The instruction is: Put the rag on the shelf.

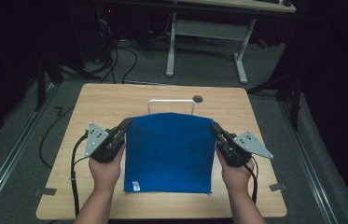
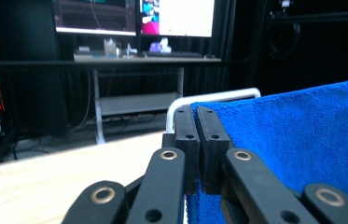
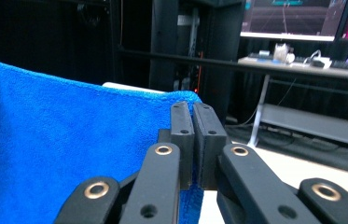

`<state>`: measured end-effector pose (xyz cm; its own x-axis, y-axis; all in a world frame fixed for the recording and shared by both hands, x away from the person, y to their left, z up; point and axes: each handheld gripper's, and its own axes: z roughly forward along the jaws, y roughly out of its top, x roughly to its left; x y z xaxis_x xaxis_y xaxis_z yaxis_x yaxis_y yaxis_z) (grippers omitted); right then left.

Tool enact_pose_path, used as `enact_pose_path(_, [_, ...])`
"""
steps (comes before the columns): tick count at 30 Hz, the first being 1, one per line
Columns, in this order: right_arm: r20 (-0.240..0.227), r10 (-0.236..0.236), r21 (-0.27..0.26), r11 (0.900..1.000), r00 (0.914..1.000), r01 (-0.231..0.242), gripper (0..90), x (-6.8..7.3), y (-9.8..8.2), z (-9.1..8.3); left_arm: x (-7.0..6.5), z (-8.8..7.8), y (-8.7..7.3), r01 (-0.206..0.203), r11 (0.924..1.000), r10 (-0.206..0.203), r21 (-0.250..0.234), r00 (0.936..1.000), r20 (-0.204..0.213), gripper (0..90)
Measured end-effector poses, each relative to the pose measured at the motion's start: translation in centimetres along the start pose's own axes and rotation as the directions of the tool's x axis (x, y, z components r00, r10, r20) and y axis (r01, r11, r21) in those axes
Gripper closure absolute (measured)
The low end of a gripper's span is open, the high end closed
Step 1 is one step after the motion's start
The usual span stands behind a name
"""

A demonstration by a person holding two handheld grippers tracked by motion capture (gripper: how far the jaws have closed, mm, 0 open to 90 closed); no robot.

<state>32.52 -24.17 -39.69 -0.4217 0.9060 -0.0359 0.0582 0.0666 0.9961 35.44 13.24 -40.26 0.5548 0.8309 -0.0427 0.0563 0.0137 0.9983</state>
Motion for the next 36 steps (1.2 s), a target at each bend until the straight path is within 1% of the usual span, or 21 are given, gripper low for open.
enact_pose_path(1, [0.0, 0.0, 0.0, 1.0, 1.0, 0.0, 88.1, 0.0, 0.0, 0.0, 0.0, 0.0, 0.0, 0.0, 1.0, 0.0, 0.0, 1.0, 0.0, 88.5])
enact_pose_path(2, [-0.001, 0.0, -0.018, 1.0, 1.0, 0.0, 88.1, -0.1, 0.8, 0.1, -0.1, 0.1, 0.7, -0.011, 0.9998, 0.011, -0.016, 0.9999, -0.003, 88.5])
enact_pose_path(3, [0.001, -0.008, -0.026, 1.0, 1.0, 0.008, 88.1, -0.1, 1.1, 0.1, -0.1, 0.2, 1.2, -0.017, 0.9995, 0.017, -0.026, 0.9999, -0.003, 88.5])
enact_pose_path(4, [0.0, -0.009, -0.035, 0.999, 1.0, 0.009, 88.1, -0.1, 1.6, 0.1, -0.2, 0.2, 1.5, -0.022, 0.9992, 0.022, -0.032, 0.9998, -0.004, 88.5])
enact_pose_path(5, [0.0, -0.009, -0.035, 0.999, 1.0, 0.009, 88.1, -0.1, 1.6, 0.1, -0.2, 0.2, 1.5, -0.022, 0.9992, 0.022, -0.032, 0.9998, -0.004, 88.5])
enact_pose_path(6, [0.001, -0.019, -0.051, 0.999, 0.9998, 0.019, 88.1, -0.1, 2.4, 0.1, -0.2, 0.3, 2.1, -0.028, 0.9987, 0.028, -0.042, 0.9996, -0.006, 88.5])
enact_pose_path(7, [0.001, -0.022, -0.057, 0.998, 0.9998, 0.022, 88.1, -0.1, 2.6, 0.2, -0.1, 0.3, 2.4, -0.027, 0.9986, 0.027, -0.045, 0.9996, -0.005, 88.5])
enact_pose_path(8, [0.001, -0.022, -0.057, 0.998, 0.9998, 0.022, 88.1, -0.1, 2.6, 0.2, -0.1, 0.3, 2.4, -0.027, 0.9986, 0.027, -0.045, 0.9996, -0.005, 88.5])
enact_pose_path(11, [-0.001, -0.035, -0.076, 0.996, 0.9994, 0.035, 88.1, 0.0, 3.9, 0.3, 0.1, 0.4, 3.7, -0.038, 0.9972, 0.038, -0.064, 0.9992, -0.012, 88.5])
enact_pose_path(13, [-0.002, -0.038, -0.078, 0.996, 0.9993, 0.038, 88.1, 0.0, 4.1, 0.3, 0.2, 0.3, 4.0, -0.038, 0.997, 0.038, -0.068, 0.9992, -0.012, 88.5])
enact_pose_path(16, [0.001, -0.04, -0.087, 0.995, 0.9992, 0.04, 88.1, -0.1, 5.0, 0.5, 0.5, 0.4, 5.0, -0.044, 0.9963, 0.043, -0.074, 0.999, -0.01, 88.5])
enact_pose_path(18, [-0.001, -0.039, -0.094, 0.995, 0.9992, 0.039, 88.1, -0.2, 5.3, 0.5, 0.6, 0.4, 5.2, -0.044, 0.9964, 0.044, -0.073, 0.999, -0.001, 88.5])
enact_pose_path(21, [-0.003, -0.037, -0.103, 0.994, 0.9993, 0.037, 88.1, -0.3, 5.8, 0.6, 0.6, 0.5, 5.5, -0.051, 0.9963, 0.051, -0.07, 0.9987, 0.0, 88.5])
enact_pose_path(27, [-0.002, -0.031, -0.103, 0.994, 0.9995, 0.031, 88.2, -0.7, 6.6, 1.0, 1.1, 1.0, 6.2, -0.064, 0.9961, 0.063, -0.061, 0.998, -0.008, 88.5])
enact_pose_path(28, [0.003, -0.027, -0.102, 0.994, 0.9996, 0.028, 88.1, -1.0, 7.0, 1.3, 1.4, 1.4, 6.6, -0.074, 0.996, 0.073, -0.05, 0.9972, -0.015, 88.5])
enact_pose_path(31, [0.011, -0.029, -0.099, 0.995, 0.9995, 0.03, 88.1, -1.5, 7.7, 1.9, 2.0, 2.3, 7.3, -0.078, 0.9965, 0.077, -0.032, 0.9969, -0.015, 88.5])
enact_pose_path(32, [0.011, -0.029, -0.099, 0.995, 0.9995, 0.03, 88.1, -1.5, 7.7, 1.9, 2.0, 2.3, 7.3, -0.078, 0.9965, 0.077, -0.032, 0.9969, -0.015, 88.5])
enact_pose_path(33, [0.017, -0.021, -0.098, 0.995, 0.9996, 0.023, 88.1, -1.9, 8.0, 2.5, 2.3, 2.6, 7.5, -0.088, 0.9958, 0.087, -0.028, 0.996, -0.021, 88.5])
enact_pose_path(34, [0.017, -0.021, -0.098, 0.995, 0.9996, 0.023, 88.1, -1.9, 8.0, 2.5, 2.6, 2.9, 7.6, -0.087, 0.9958, 0.086, -0.028, 0.996, -0.023, 88.5])
enact_pose_path(35, [0.022, -0.02, -0.094, 0.995, 0.9996, 0.022, 88.2, -2.3, 8.3, 3.1, 2.9, 3.2, 7.7, -0.085, 0.9961, 0.085, -0.023, 0.996, -0.027, 88.5])
enact_pose_path(36, [0.022, -0.014, -0.092, 0.996, 0.9997, 0.016, 88.1, -2.5, 8.4, 3.5, 3.5, 3.9, 7.9, -0.082, 0.9965, 0.082, -0.013, 0.9963, -0.026, 88.5])
